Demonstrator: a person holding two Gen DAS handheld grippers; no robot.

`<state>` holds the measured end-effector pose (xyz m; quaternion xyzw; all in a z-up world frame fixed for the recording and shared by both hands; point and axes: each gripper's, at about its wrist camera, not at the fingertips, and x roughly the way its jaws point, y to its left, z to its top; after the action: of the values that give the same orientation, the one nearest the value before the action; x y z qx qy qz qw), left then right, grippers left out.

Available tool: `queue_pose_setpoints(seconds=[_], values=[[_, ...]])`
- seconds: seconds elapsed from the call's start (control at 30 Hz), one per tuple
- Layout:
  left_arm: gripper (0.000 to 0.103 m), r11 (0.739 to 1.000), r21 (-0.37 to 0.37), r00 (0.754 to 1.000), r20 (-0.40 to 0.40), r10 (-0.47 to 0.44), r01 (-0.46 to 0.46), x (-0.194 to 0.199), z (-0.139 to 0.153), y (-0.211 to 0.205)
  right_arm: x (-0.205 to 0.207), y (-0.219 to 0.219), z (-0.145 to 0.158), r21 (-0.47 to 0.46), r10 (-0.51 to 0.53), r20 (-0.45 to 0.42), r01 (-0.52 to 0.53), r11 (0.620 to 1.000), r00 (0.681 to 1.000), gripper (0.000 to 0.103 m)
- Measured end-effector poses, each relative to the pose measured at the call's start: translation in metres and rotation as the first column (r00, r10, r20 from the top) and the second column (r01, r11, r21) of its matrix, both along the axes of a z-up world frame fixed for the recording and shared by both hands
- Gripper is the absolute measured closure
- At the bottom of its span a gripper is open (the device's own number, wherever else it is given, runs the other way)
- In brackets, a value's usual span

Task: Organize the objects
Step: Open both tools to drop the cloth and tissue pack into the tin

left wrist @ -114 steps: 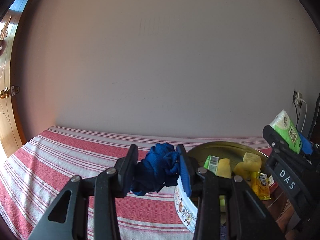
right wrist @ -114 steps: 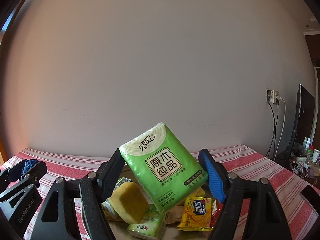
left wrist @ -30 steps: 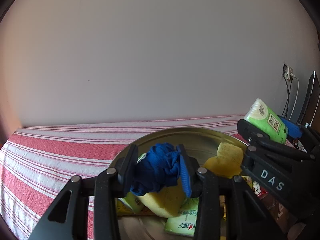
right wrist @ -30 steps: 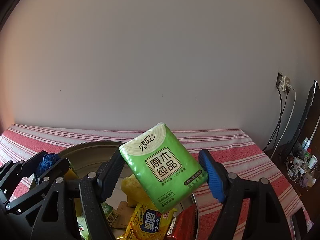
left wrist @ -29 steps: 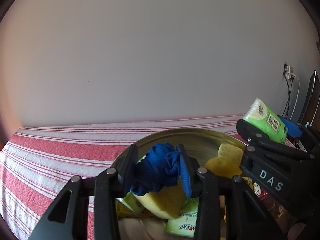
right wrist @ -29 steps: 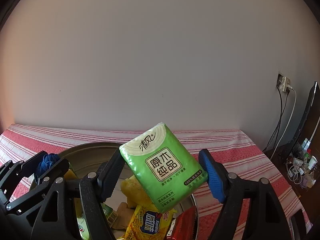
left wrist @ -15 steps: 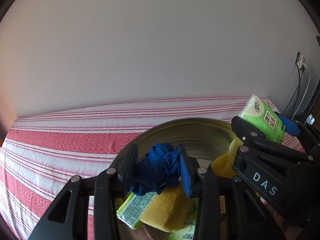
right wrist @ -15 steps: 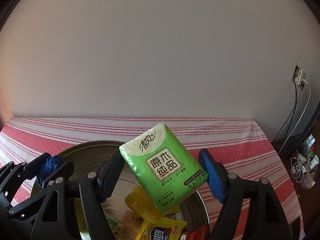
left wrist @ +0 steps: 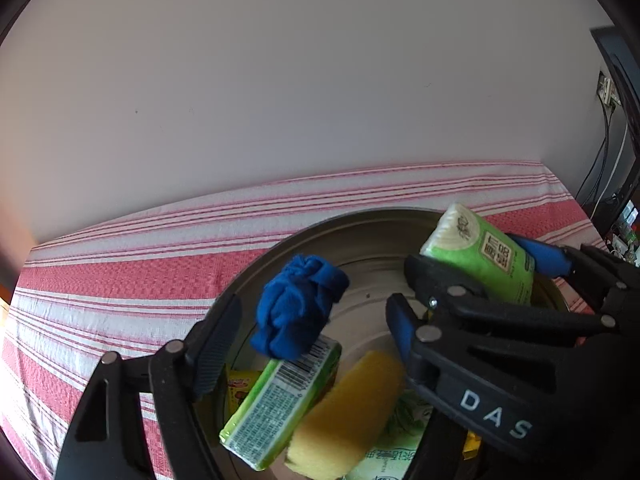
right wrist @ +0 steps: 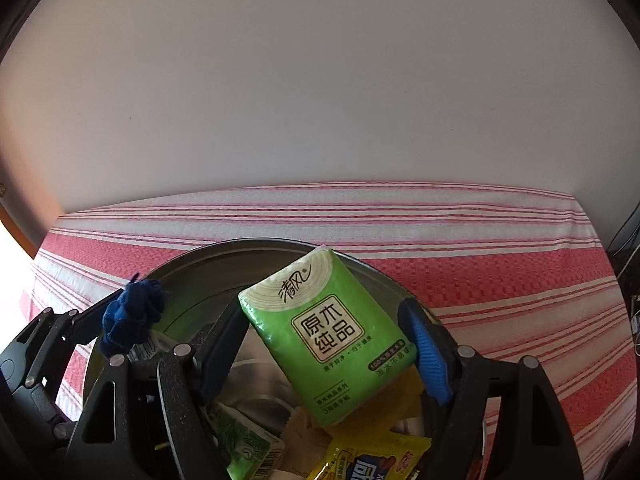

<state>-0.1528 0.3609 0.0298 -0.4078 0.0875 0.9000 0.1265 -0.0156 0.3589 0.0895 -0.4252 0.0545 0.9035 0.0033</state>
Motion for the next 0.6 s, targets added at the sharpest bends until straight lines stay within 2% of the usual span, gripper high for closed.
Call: queue_pose_setpoints(seconds=[0.07,0.13,0.2,0.3,0.4,0.5,0.6], values=[[0.025,1.000,-0.020,0.999,-0.032,0.002,-0.002,0.006,0.003,0.004,0.004,0.001,0.002,0.008,0.016,-0.015,-0.016,1.000,1.000,0.023],[0.016,0.999,-0.029,0.997,-0.077,0.019,-0.021,0.011,0.006,0.005,0.011,0.002,0.007,0.007,0.012,-0.045,-0.012,1.000,0.999,0.023],[0.001,0.999,-0.027,0.991,-0.126,0.041,-0.045,0.010,0.009,-0.006,0.018,0.006,0.012,-0.033,0.013,-0.077,-0.016,0.999,0.997,0.022],[0.001,0.997,-0.012,0.981,-0.181,0.069,-0.073,0.019,0.016,-0.009,0.026,0.016,0.016,-0.113,0.017,-0.109,-0.030,0.993,0.994,0.016],[0.001,0.996,0.040,0.973,-0.213,0.091,-0.084,0.030,0.019,-0.021,0.036,0.033,0.019,-0.158,0.010,-0.151,-0.034,0.987,0.988,0.016],[0.001,0.991,0.082,0.959,-0.258,0.120,-0.102,0.039,0.021,-0.038,0.050,0.032,0.019,-0.135,-0.003,-0.186,-0.023,0.991,0.983,0.016],[0.001,0.989,0.090,0.938,-0.315,0.143,-0.121,0.050,0.017,-0.048,0.064,0.029,0.018,-0.086,-0.022,-0.215,0.004,0.996,0.976,0.016]])
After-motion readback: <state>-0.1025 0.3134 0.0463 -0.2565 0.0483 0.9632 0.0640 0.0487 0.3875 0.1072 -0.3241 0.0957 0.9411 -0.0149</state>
